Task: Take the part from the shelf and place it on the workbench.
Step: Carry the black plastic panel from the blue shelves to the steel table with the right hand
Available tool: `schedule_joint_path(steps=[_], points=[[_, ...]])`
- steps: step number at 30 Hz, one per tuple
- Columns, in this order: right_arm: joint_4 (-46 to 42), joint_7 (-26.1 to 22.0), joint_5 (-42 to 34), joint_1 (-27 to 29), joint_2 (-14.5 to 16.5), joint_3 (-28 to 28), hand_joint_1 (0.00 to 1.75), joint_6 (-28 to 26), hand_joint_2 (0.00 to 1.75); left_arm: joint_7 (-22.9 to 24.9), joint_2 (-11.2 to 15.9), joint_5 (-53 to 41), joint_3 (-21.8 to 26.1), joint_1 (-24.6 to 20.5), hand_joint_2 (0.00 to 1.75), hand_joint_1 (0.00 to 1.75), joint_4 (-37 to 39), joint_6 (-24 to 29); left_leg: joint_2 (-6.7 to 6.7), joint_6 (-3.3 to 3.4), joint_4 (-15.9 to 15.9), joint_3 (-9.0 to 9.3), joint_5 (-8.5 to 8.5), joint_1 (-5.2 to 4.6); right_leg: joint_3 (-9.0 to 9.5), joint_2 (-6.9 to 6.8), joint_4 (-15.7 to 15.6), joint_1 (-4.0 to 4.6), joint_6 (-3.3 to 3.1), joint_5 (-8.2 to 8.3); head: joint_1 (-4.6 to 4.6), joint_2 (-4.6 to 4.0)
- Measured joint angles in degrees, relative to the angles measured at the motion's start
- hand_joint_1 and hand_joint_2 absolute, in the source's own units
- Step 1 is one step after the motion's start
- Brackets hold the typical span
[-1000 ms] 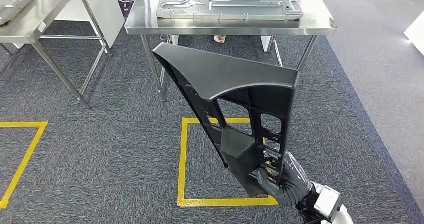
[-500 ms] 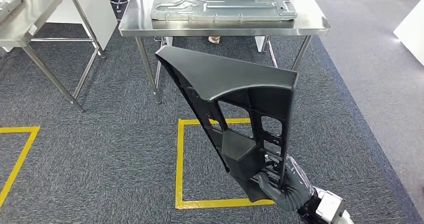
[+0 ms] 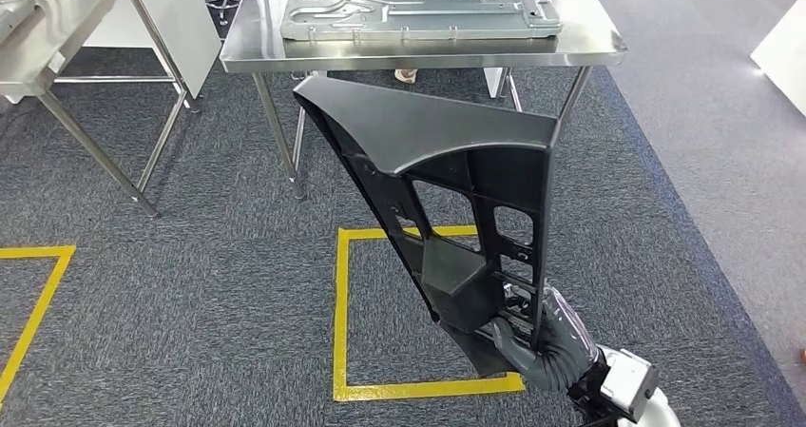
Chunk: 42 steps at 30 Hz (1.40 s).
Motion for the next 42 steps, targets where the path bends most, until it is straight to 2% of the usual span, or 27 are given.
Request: schedule_joint_path(steps=[2,5,6,7,8,9,11,12,15,17,18,20,21,22,23,25,27,29,32,33,35,36,37,38,40,41,42], points=[[0.0,0.0,-0.3,0.0,0.0,-0.1,1.75,-0.3,1.75,0.0,0.0,-0.2,0.0,-0.1,1.75,0.00,0.0,-0.1,-0.06,-0.51,2.8,-1.09,-1.76,0.06,0.41,-0.01,-0.3,-0.25,-0.74,-0.07,0.00,0.00],[-0.1,-0.1,-0.5,0.3,0.0,-0.1,1.75,-0.9,1.75,0.2,0.0,-0.5,0.0,-0.3,1.75,0.00,0.0,-0.3,-0.16,-0.86,13.6,-6.51,-6.43,0.14,0.77,-0.04,-0.4,-0.12,-1.36,-0.39,-0.01,0.00],[-0.1,-0.1,-0.6,0.5,0.0,-0.2,1.75,-1.0,1.75,0.3,0.0,-0.6,0.0,-0.4,1.75,0.00,0.0,-0.3,-0.16,-0.89,16.0,-7.93,-6.78,0.13,0.87,0.05,-0.3,-0.03,-1.44,-0.50,-0.01,0.00],[-0.1,-0.1,-0.5,0.7,0.0,-0.2,1.75,-1.1,1.75,0.4,0.1,-0.6,0.0,-0.4,1.75,0.00,0.0,-0.4,-0.17,-0.84,16.3,-8.39,-6.01,0.13,1.03,0.18,-0.3,0.04,-1.46,-0.63,-0.01,0.00],[-0.1,-0.1,-0.5,0.8,0.0,-0.2,1.75,-1.1,1.75,0.4,0.1,-0.7,0.0,-0.4,1.75,0.00,0.0,-0.4,-0.17,-0.70,14.3,-7.72,-4.17,0.12,1.29,0.33,-0.3,0.09,-1.41,-0.80,-0.01,0.00],[-0.1,-0.1,-0.4,0.8,0.0,-0.2,1.75,-1.2,1.75,0.4,0.1,-0.8,0.0,-0.4,1.75,0.00,0.0,-0.5,-0.20,-0.45,10.5,-6.13,-1.71,0.10,1.62,0.48,-0.3,0.13,-1.32,-1.02,0.00,0.00],[-0.1,-0.1,-0.2,0.9,0.0,-0.2,1.75,-1.5,1.75,0.5,0.1,-0.7,0.0,-0.4,1.75,0.00,0.0,-0.6,-0.31,0.10,3.4,-2.96,1.21,-0.08,2.04,0.69,-0.2,0.33,-0.93,-1.46,0.00,0.00],[-0.1,-0.1,0.0,0.9,0.0,-0.2,1.75,-1.6,1.75,0.6,0.1,-0.6,0.0,-0.4,1.75,0.00,0.0,-0.6,-0.37,0.35,1.4,-2.11,1.61,-0.17,2.08,0.75,-0.1,0.37,-0.67,-1.60,0.00,0.00],[-0.5,-0.2,0.5,0.9,0.0,-0.1,1.75,-1.8,1.75,0.8,0.0,0.1,0.0,-0.2,1.75,0.00,0.0,-0.5,-0.41,1.20,0.3,-1.62,1.37,-0.25,2.05,0.78,-0.1,0.25,0.27,-1.83,0.00,0.00],[-0.6,-0.2,0.6,0.6,0.0,-0.1,1.75,-1.6,1.75,0.6,-0.1,0.6,0.1,-0.2,1.75,0.00,0.0,-0.3,-0.39,1.87,-0.3,-1.13,1.49,-0.01,1.27,0.63,1.9,0.18,0.95,-3.10,0.00,0.00],[-0.7,-0.2,0.7,0.5,0.0,-0.1,1.75,-1.5,1.75,0.4,-0.2,0.8,0.1,-0.2,1.75,0.00,0.0,-0.2,-0.36,2.12,-0.6,-0.90,1.51,0.10,-0.03,0.53,4.6,0.05,1.25,-4.44,0.00,0.00],[-0.5,-0.2,0.8,0.2,0.0,-0.1,1.75,-1.1,1.75,0.1,-0.2,1.1,0.2,-0.2,1.75,0.00,0.0,0.0,-0.34,2.38,-0.6,-0.76,1.30,0.07,-4.30,0.43,12.2,-0.21,1.76,-7.40,0.00,0.00],[-0.4,-0.2,0.8,0.1,0.0,-0.1,1.75,-0.9,1.75,0.0,-0.3,1.3,0.2,-0.2,1.75,0.00,0.0,0.1,-0.35,2.39,-0.6,-0.66,1.17,0.06,-6.11,0.38,15.1,-0.35,1.95,-7.93,0.00,0.00],[-0.2,-0.2,0.8,-0.1,0.0,-0.1,1.75,-0.8,1.75,-0.1,-0.3,1.3,0.2,-0.2,1.75,0.00,0.0,0.2,-0.38,2.36,-0.6,-0.48,0.99,0.06,-7.07,0.33,16.1,-0.47,2.09,-7.37,0.00,0.00],[0.0,-0.2,0.8,-0.3,0.0,-0.1,1.75,-0.8,1.75,-0.2,-0.4,1.3,0.2,-0.2,1.75,0.00,0.0,0.2,-0.42,2.27,-0.6,-0.17,0.76,0.07,-6.79,0.28,14.6,-0.57,2.14,-5.62,0.00,0.00],[0.4,-0.2,0.9,-1.2,0.0,-0.1,1.75,-0.6,1.75,-0.4,-0.6,1.3,0.2,-0.2,1.75,0.00,0.0,0.3,-0.48,1.92,-0.6,0.59,0.20,0.08,-3.77,0.13,7.2,-0.71,1.98,-0.98,0.00,0.00],[0.6,-0.3,0.8,-2.2,0.0,-0.1,1.75,-0.4,1.75,-0.5,-0.9,1.3,0.2,-0.4,1.75,0.00,0.0,0.3,-0.49,1.32,-0.5,0.91,-0.35,-0.10,-1.29,0.01,1.4,-0.48,1.50,1.00,0.00,0.00],[0.8,-0.2,0.7,-3.0,0.0,-0.1,1.75,-0.2,1.75,-0.5,-1.0,1.3,0.2,-0.6,1.75,0.00,0.0,0.3,-0.44,0.67,-0.5,0.99,-0.70,-0.21,-0.84,0.05,0.3,-0.14,0.82,0.54,0.00,0.00],[0.9,-0.2,0.5,-3.4,0.0,-0.1,1.75,0.1,1.75,-0.2,-1.3,1.3,0.2,-0.7,1.75,0.00,0.0,0.2,-0.39,-0.19,1.2,0.85,-1.99,-0.12,-0.01,0.05,-0.2,-0.44,-0.37,0.16,-0.01,0.00],[0.9,-0.2,0.4,-3.6,0.0,0.0,1.75,0.1,1.75,-0.1,-1.3,1.3,0.2,-0.7,1.75,0.00,0.0,0.1,-0.40,-0.40,3.8,-0.30,-3.23,-0.07,0.38,0.00,-0.3,-0.54,-0.74,0.01,-0.02,0.00],[0.9,-0.2,0.4,-3.7,0.0,0.0,1.75,0.1,1.75,0.0,-1.5,1.3,0.2,-0.8,1.75,0.00,0.0,0.1,-0.41,-0.66,11.6,-4.50,-6.32,0.03,0.89,-0.08,-0.4,-0.36,-1.20,-0.46,-0.02,0.00],[0.9,-0.2,0.4,-3.7,0.0,0.0,1.75,0.1,1.75,0.1,-1.5,1.3,0.2,-0.9,1.75,0.00,0.0,0.0,-0.41,-0.75,15.0,-6.56,-7.18,0.05,1.12,-0.07,-0.4,-0.28,-1.28,-0.69,-0.02,0.00],[0.9,-0.2,0.4,-3.6,0.0,0.0,1.75,0.0,1.75,0.1,-1.5,1.3,0.3,-1.0,1.75,0.00,0.0,0.0,-0.41,-0.77,16.6,-7.81,-6.94,0.05,1.42,-0.04,-0.4,-0.22,-1.30,-0.97,-0.02,0.00],[1.0,-0.3,0.4,-3.5,0.0,0.1,1.75,0.0,1.75,0.1,-1.5,1.3,0.3,-1.1,1.75,0.00,0.0,-0.1,-0.40,-0.70,16.0,-7.99,-5.56,0.05,1.84,0.04,-0.4,-0.19,-1.27,-1.27,-0.02,0.00],[0.9,-0.4,0.4,-3.3,0.0,0.1,1.75,-0.1,1.75,0.2,-1.5,1.3,0.3,-1.0,1.75,0.00,0.0,-0.1,-0.41,-0.25,9.2,-5.72,-0.51,0.03,2.94,0.24,-0.4,-0.16,-1.07,-2.03,-0.02,0.00],[0.9,-0.4,0.4,-3.2,0.0,0.1,1.75,-0.1,1.75,0.3,-1.5,1.3,0.3,-0.8,1.75,0.00,0.0,-0.1,-0.44,0.00,5.7,-4.34,1.35,-0.10,3.36,0.33,-0.3,-0.06,-0.85,-2.41,-0.02,0.00],[0.9,-0.5,0.4,-3.1,0.0,0.1,1.75,-0.1,1.75,0.3,-1.5,1.3,0.3,-0.7,1.75,0.00,0.0,0.0,-0.44,0.24,2.9,-3.21,2.28,-0.21,3.52,0.40,-0.2,-0.01,-0.58,-2.70,-0.02,0.00]])
